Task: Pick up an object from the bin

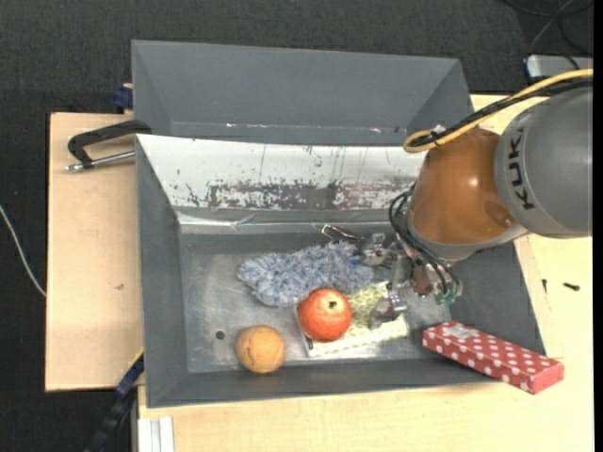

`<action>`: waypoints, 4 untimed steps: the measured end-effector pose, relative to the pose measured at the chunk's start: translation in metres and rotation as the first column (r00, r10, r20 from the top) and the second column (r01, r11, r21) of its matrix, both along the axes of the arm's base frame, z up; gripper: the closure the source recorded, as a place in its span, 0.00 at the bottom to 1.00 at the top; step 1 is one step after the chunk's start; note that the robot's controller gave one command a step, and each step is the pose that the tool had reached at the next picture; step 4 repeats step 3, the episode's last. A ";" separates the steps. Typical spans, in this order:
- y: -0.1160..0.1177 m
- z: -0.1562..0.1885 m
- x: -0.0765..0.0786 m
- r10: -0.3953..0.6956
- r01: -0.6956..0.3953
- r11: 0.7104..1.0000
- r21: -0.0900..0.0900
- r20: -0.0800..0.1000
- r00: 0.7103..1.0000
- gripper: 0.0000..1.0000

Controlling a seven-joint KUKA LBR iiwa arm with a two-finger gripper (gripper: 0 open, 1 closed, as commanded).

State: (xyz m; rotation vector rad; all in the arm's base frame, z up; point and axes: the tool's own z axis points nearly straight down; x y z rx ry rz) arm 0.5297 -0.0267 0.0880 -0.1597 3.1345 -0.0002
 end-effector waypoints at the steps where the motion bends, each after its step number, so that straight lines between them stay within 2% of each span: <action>1: 0.002 -0.012 0.021 0.034 -0.034 0.999 -0.001 0.005 0.999 1.00; 2: 0.002 -0.012 0.021 0.034 -0.034 0.999 -0.001 0.006 0.999 1.00; 3: -0.028 0.133 0.036 0.119 -0.119 0.993 -0.001 0.004 0.993 1.00; 4: -0.028 0.133 0.036 0.119 -0.119 0.993 -0.001 0.004 0.993 1.00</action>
Offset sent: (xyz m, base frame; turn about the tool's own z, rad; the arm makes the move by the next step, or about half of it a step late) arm 0.0000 0.0000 0.0000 0.0000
